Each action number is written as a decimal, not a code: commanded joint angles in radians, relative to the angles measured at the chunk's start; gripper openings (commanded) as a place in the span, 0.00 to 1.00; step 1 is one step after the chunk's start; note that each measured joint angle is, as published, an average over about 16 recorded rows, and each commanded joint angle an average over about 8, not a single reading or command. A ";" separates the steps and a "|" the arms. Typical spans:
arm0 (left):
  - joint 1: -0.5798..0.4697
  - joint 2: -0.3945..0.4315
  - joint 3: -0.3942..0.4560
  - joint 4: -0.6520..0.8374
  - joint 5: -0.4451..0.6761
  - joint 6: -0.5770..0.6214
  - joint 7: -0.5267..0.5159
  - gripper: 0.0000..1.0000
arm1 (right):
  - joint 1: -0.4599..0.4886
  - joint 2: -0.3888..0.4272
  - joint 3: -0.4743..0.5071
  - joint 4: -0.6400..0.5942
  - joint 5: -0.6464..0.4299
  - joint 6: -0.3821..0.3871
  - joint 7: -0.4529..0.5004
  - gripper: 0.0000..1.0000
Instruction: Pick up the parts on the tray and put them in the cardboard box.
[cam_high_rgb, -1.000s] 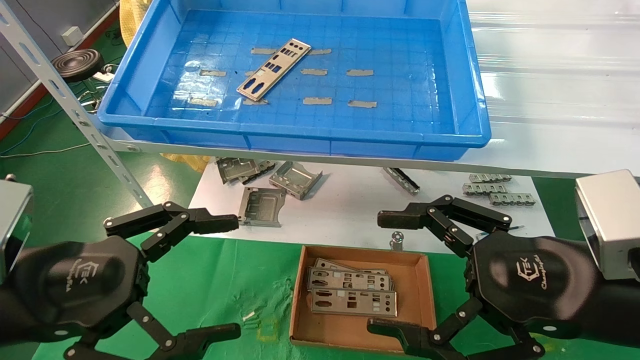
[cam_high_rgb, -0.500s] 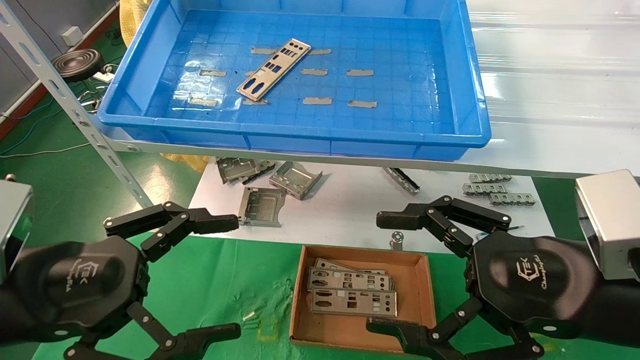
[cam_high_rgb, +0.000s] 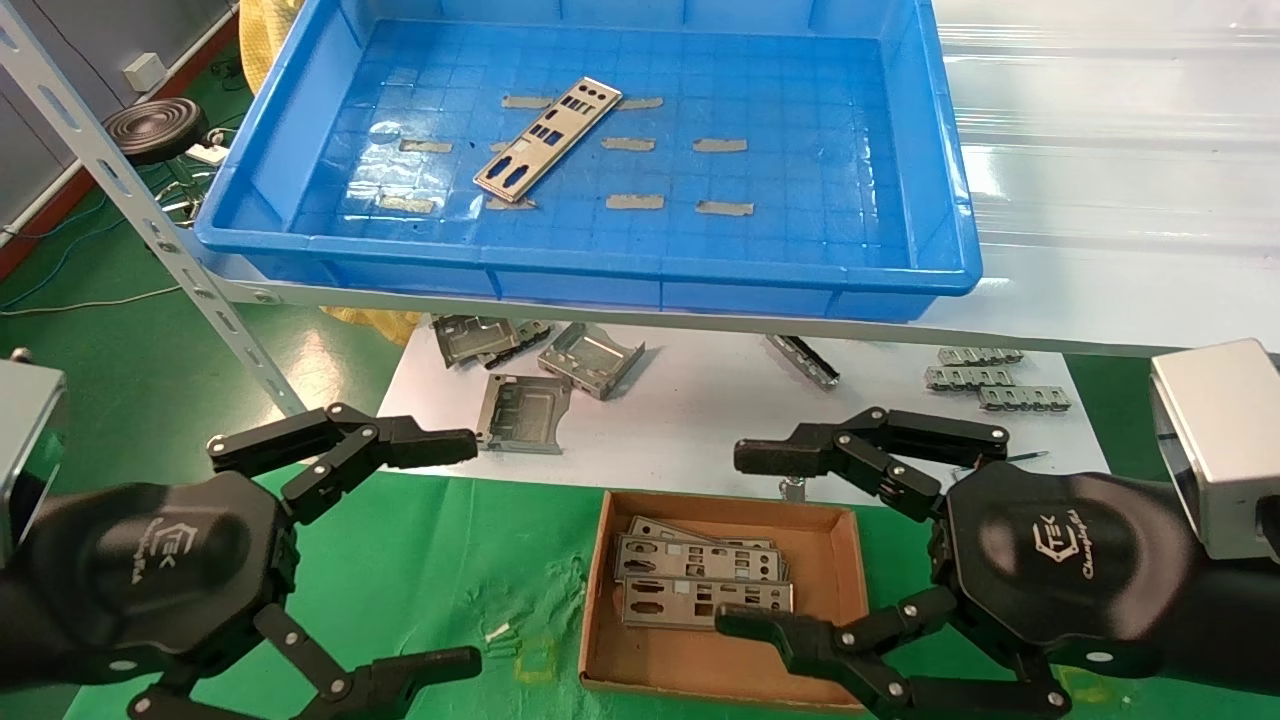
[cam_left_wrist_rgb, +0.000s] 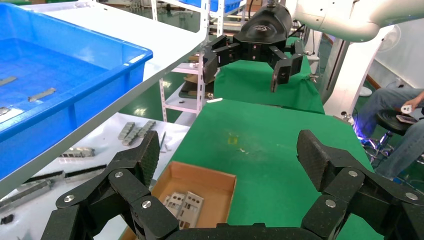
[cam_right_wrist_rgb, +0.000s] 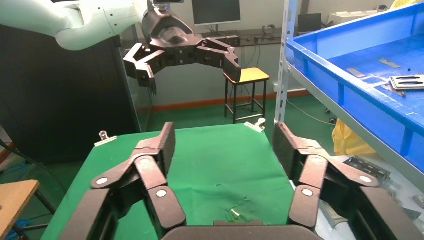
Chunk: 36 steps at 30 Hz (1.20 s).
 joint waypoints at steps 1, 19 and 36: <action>0.000 0.000 0.000 0.000 0.000 0.000 0.000 1.00 | 0.000 0.000 0.000 0.000 0.000 0.000 0.000 0.00; 0.000 0.000 0.000 0.000 0.000 0.000 0.000 1.00 | 0.000 0.000 0.000 0.000 0.000 0.000 0.000 0.00; -0.165 0.072 0.045 0.053 0.107 -0.044 -0.037 1.00 | 0.000 0.000 0.000 0.000 0.000 0.000 0.000 0.00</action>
